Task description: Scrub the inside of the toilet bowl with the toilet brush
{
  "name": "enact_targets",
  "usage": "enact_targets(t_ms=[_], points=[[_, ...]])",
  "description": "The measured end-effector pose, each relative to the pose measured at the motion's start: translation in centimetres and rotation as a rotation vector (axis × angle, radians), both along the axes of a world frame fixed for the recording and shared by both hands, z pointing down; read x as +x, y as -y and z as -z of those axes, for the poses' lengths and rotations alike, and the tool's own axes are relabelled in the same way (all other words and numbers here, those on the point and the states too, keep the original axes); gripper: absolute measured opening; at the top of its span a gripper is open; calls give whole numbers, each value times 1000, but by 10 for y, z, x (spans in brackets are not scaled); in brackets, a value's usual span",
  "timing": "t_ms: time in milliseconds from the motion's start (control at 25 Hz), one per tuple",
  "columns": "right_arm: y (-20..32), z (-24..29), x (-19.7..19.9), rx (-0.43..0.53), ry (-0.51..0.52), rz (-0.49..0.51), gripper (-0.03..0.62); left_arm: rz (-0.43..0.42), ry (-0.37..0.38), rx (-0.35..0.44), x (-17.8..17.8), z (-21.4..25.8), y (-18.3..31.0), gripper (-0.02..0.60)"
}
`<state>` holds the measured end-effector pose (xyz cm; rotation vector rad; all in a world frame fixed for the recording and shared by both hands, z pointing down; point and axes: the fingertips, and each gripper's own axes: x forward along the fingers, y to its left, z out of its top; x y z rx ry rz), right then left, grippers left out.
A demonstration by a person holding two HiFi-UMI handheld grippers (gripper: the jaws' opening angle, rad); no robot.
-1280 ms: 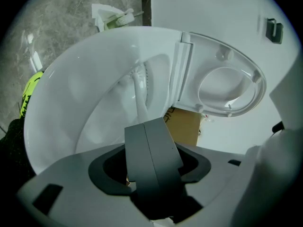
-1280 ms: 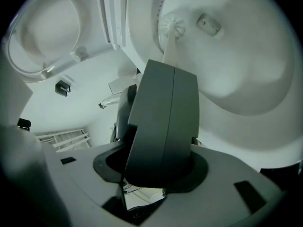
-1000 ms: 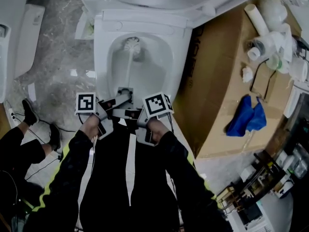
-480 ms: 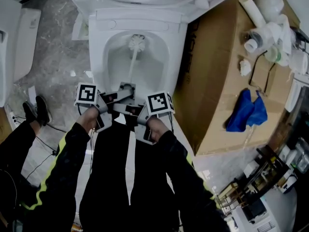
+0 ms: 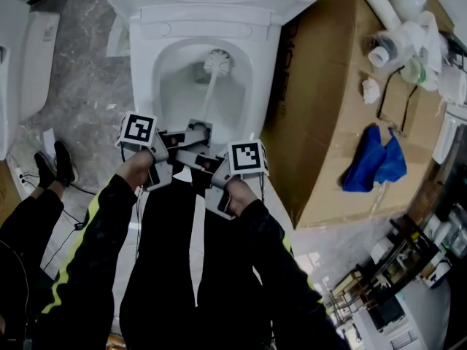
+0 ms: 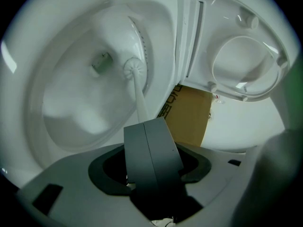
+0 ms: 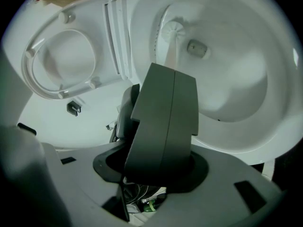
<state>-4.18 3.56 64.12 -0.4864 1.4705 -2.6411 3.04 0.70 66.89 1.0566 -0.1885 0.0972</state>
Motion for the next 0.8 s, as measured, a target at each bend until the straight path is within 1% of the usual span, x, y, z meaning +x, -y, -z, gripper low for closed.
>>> enact_targets(t_ms=[280,440,800], points=[[-16,1,7,-36,-14,-59,209,-52,-6,-46,8,1,-20,259],[-29,1,9,-70,-13,-95,209,-77,4,-70,10,0,-36,259],[-52,9,12,-113,-3,-130,209,-123,4,-123,13,7,-63,259]])
